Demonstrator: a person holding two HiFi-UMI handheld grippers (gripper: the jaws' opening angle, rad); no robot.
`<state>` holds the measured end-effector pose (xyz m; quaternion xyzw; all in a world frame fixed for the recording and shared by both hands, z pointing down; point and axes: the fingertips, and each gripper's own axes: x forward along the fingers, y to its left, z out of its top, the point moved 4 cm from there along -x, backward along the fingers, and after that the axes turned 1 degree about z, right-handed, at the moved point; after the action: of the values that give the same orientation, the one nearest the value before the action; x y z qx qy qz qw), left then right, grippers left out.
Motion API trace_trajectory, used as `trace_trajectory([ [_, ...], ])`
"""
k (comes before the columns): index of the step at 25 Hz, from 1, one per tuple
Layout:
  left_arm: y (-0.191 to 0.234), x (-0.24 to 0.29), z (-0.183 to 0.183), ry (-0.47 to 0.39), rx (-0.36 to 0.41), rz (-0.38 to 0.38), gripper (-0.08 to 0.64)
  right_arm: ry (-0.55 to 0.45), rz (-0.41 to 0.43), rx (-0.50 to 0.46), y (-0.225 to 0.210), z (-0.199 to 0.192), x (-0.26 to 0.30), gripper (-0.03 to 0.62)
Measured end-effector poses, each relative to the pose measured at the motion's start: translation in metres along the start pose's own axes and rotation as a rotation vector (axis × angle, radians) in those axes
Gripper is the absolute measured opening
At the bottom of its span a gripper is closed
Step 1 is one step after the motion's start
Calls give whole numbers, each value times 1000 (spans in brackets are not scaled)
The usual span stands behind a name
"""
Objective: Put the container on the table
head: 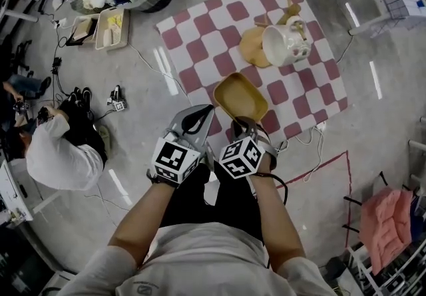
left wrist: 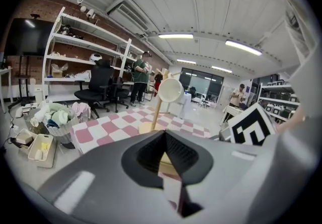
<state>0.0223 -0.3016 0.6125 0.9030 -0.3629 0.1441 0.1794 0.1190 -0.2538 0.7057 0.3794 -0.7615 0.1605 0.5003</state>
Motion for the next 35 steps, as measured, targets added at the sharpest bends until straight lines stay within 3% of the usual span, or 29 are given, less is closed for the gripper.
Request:
trace_trajectory([
  [19, 19, 21, -39, 1, 11, -50, 6, 25, -44, 44, 5, -13, 60, 34],
  [35, -1, -10, 2, 13, 11, -61, 6, -40, -59, 81, -2, 21, -6, 31],
])
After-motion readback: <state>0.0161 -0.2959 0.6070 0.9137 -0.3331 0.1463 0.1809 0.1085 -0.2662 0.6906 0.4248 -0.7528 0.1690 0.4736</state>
